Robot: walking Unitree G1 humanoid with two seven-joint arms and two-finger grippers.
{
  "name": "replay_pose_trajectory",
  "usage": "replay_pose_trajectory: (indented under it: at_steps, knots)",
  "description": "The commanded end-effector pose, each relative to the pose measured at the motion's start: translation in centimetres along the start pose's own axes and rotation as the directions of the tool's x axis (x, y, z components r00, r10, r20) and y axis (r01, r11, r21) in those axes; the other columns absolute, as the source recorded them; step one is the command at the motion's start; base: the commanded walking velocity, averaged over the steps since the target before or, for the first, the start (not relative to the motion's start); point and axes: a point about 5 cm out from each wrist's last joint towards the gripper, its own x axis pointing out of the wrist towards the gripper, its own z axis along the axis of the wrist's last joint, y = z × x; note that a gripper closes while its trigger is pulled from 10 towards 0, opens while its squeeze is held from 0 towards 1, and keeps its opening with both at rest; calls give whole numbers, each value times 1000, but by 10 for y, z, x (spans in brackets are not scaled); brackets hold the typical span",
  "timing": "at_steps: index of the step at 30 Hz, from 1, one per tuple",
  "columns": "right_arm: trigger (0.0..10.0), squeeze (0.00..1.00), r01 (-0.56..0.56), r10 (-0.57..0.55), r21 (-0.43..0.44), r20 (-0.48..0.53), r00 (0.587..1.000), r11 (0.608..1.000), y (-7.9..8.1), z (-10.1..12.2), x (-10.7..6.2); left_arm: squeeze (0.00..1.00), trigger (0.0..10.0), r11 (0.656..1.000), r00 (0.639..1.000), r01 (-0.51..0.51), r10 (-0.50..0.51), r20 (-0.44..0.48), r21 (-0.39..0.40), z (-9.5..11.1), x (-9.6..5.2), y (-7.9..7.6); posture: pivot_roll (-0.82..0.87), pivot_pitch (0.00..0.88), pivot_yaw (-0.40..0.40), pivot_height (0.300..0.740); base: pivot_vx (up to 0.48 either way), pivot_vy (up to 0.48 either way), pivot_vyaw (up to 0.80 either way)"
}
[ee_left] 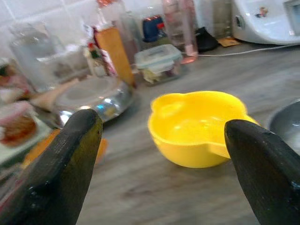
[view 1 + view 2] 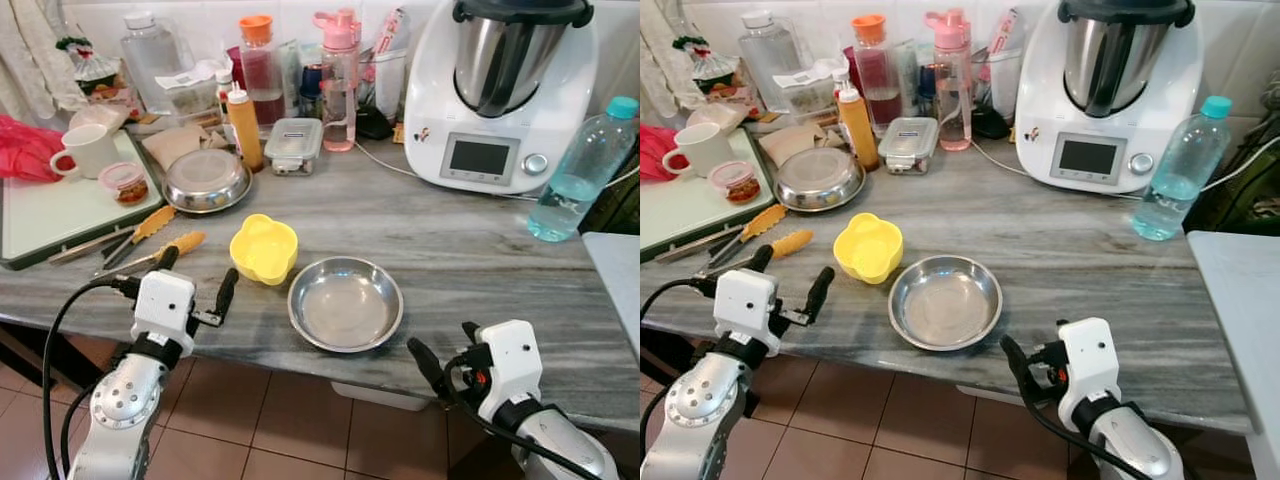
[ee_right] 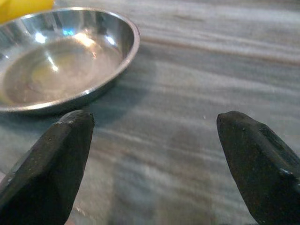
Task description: Setting the table
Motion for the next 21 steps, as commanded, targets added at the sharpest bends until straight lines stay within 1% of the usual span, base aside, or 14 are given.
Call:
replay_pose_trajectory:
  at_steps: [1,2,4,9,18,21]
  knots:
    - [10000,0,-5,5,0,-6,1000,1000,-1,1,-3,0,10000,999,999,30,-30,-13,-24,-1,-4,-2,-93,30,60,740,0,0,0]
    - [10000,0,-11,11,-4,-23,1000,1000,-1,-1,-3,0,10000,998,998,52,-53,-26,-31,-4,-7,-4,-95,31,60,740,0,0,0]
    - [10000,0,-17,16,-13,-56,998,1000,0,-4,-3,0,10000,997,997,63,-64,-37,-34,-7,-9,-4,-95,31,61,740,0,0,0]
    - [10000,0,-35,34,-9,-101,994,999,2,-8,-1,0,10000,996,996,74,-76,-42,-43,-8,-10,-6,-92,33,61,740,0,0,0]
    - [10000,0,-57,53,-43,-91,994,997,8,-4,11,0,10000,993,994,92,-95,-50,-70,-12,-13,-10,-84,34,54,740,0,0,0]
    - [10000,0,-60,56,-45,-95,994,997,11,-4,19,0,10000,989,991,113,-120,-66,-100,-19,-14,-12,-81,35,51,740,0,0,0]
